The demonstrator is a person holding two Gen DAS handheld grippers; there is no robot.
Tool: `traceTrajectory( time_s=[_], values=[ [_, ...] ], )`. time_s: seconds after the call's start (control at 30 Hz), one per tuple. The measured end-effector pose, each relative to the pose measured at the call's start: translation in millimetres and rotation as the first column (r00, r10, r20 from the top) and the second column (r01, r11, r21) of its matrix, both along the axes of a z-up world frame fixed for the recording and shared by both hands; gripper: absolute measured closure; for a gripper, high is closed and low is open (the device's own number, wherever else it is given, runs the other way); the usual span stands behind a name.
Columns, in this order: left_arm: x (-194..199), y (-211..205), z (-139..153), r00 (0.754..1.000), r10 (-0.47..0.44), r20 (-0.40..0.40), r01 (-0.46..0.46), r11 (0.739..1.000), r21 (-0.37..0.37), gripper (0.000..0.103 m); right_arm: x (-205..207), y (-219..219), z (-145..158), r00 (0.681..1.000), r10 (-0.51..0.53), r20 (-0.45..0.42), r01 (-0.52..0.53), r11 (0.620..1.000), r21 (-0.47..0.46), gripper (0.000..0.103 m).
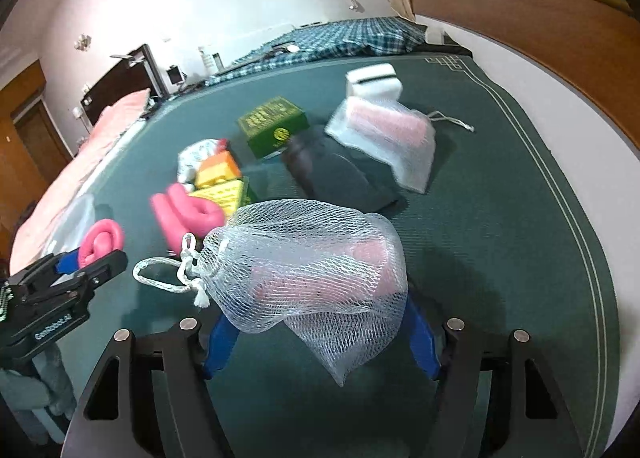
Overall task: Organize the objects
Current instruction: 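Carry both items to the clear basin and release them inside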
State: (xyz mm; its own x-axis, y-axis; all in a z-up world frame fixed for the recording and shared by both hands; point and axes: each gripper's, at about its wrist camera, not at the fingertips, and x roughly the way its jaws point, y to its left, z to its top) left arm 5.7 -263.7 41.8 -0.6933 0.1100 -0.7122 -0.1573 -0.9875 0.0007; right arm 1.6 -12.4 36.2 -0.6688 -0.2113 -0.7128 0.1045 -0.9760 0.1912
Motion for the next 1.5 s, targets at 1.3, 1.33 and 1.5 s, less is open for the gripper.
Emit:
traceTrajectory(
  time_s=[1.3,1.33,1.5],
  values=[
    [65,-224,-1,0.944,0.330,-0.012,-0.330,0.944,0.023,0.045,-7,-275,31,0.864,0.502,-0.048,-0.499,0.864,0.066,0.031],
    [65,-225,-1,0.943,0.331,-0.011,-0.331,0.943,0.034,0.041,-9,-281,30,0.860,0.509,-0.045,-0.506,0.860,0.067,0.031],
    [68,-234,7,0.939,0.342,-0.036,-0.339,0.939,0.065,0.034,-10,-299,28,0.841,0.539,-0.040,-0.535,0.841,0.074,0.031]
  ],
)
